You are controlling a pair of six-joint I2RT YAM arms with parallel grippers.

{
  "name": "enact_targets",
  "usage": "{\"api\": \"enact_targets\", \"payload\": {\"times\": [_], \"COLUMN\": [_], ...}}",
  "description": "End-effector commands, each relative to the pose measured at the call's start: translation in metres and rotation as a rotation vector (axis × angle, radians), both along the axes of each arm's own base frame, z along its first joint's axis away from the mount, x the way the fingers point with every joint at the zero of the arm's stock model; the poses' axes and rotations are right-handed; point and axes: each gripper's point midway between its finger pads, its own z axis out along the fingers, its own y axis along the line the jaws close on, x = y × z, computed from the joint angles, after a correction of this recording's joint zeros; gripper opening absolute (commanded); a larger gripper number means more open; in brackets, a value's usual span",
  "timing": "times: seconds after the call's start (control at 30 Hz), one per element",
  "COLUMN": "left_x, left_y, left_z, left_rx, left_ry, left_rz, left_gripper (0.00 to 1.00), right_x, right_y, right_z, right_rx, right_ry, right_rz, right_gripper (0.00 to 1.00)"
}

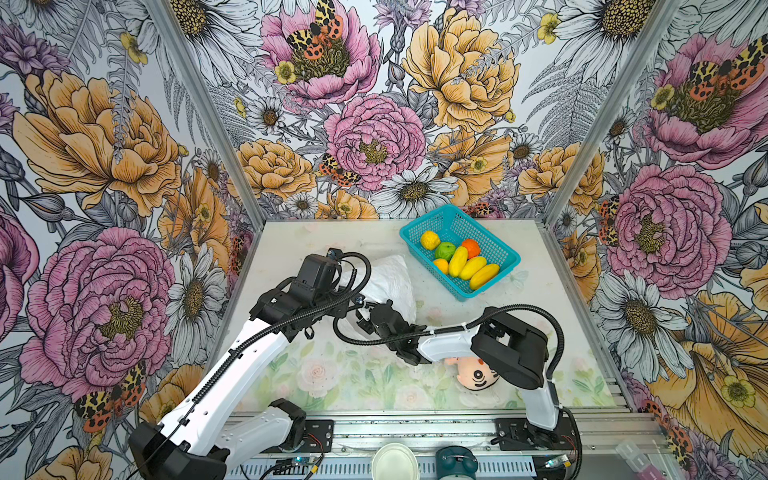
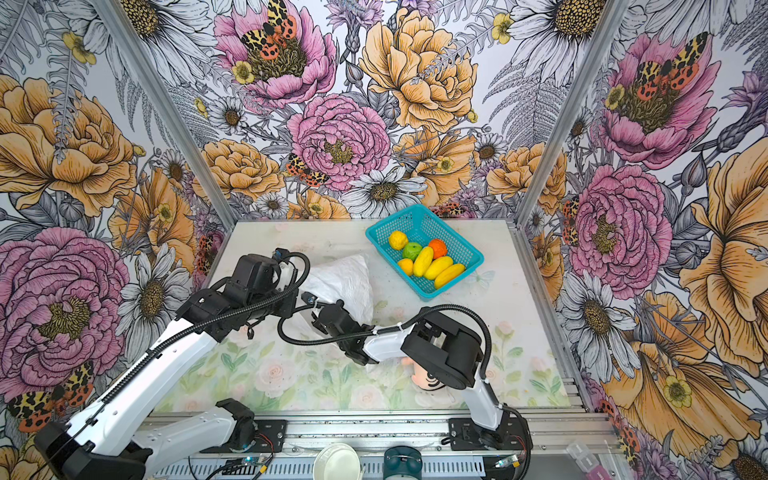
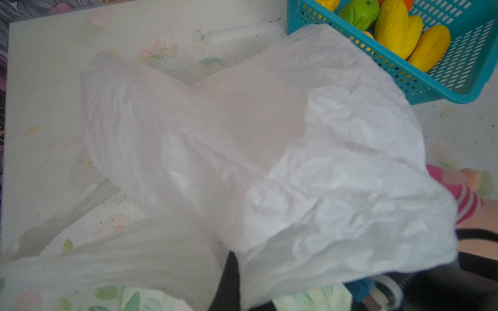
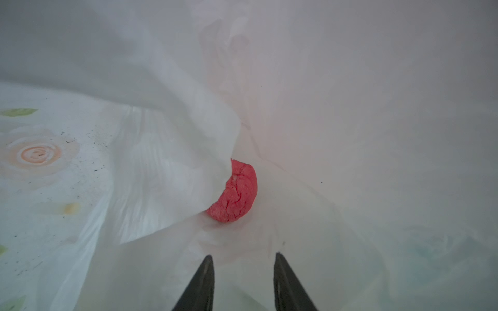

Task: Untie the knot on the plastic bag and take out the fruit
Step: 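Reach deeper into the bag and close the right gripper on the pink fruit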

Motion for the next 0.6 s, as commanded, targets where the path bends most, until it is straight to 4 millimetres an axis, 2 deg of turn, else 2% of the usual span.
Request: {"api": "enact_targets", "payload": {"times": [0.0,0.07,0.17,0.3,0.43,0.57], "left_x": [-0.001,-0.001,-0.001,-0.002,-0.003,-0.005], "left_y": [0.005,0.004,0.002,-0.001,-0.003,-0.007], "left_z": [-0.003,-0.002,-0.004,-0.005,-0.005,-0.005], "left_rx": [0.008,0.001,-0.002,-0.006,-0.013,-0.022], "left_ry": [0.005,0.007,0.014,0.021,0.022,0.027], "left_rz": [0.017,0.012,0.005,-0.006,-0.016,-0.031], "left_gripper": [0.0,0.0,0.0,0.0,0.0,0.0], "right_x": [0.022,0.028,0.035,0.047,0.05,0.06], "right_y": [0.006,0.012,0.02,0.03,0.05,0.062], "right_z": [-0.008,-0.014,-0.016,-0.022,-0.028,-0.041], "right_rx": [0.033,0.069,0.135,0.203,0.243,0.263], "right_ry": [0.027,0.082,0.134,0.189,0.245,0.291], "right_rz": [-0.021,-0.013,-0.005,-0.019,0.029,0.01], "right_gripper": [0.44,0.59,0.72,0.79,0.85,0.9]}}
